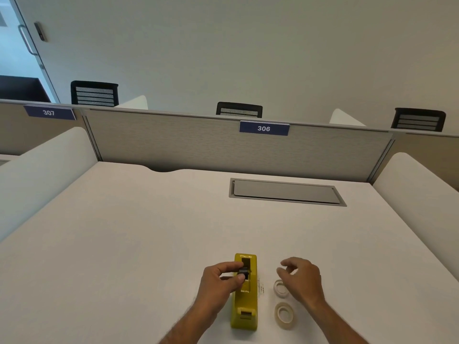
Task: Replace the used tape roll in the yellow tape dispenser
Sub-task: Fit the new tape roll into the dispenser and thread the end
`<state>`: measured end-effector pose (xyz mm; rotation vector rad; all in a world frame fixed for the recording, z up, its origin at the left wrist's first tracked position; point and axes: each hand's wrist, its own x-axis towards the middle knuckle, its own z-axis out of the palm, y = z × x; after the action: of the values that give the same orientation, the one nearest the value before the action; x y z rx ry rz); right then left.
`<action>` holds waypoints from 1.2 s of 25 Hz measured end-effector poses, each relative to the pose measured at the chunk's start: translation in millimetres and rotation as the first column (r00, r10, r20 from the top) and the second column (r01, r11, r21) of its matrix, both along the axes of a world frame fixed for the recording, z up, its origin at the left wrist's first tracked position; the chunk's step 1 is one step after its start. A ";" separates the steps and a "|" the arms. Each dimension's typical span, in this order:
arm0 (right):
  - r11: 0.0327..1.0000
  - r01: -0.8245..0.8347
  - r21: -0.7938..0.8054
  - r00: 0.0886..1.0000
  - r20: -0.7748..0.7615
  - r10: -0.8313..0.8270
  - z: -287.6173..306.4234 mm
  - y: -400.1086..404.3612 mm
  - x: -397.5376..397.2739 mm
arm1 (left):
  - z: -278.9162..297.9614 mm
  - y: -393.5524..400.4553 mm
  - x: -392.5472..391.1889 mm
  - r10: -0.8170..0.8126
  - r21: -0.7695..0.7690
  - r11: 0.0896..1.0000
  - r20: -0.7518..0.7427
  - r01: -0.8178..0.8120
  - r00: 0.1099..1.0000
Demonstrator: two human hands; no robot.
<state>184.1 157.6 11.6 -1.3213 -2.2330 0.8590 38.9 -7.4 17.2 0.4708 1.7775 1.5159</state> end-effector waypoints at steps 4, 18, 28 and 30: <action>0.969 -0.245 0.013 0.964 0.105 0.243 11.0 -6.8 5.0 | 0.0 1.5 1.3 -0.003 -0.011 1.000 0.009 0.003 1.000; 0.904 -0.428 -0.023 0.794 0.468 0.388 -12.8 -30.5 30.6 | 6.3 -3.3 5.9 -0.007 0.034 0.999 0.042 0.005 0.999; 0.706 -0.328 -0.628 0.904 -0.425 0.042 22.6 -22.8 14.2 | 17.2 -1.5 16.6 -0.031 0.003 1.000 -0.014 0.031 0.999; 0.683 -0.354 -0.639 0.895 -0.444 0.047 24.6 -23.3 12.4 | 18.9 -0.8 19.1 -0.047 0.000 0.999 -0.022 0.047 0.999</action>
<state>196.6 134.3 36.2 -1.0189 -1.7783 2.0348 58.1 -8.1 36.1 0.5282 1.7709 1.4833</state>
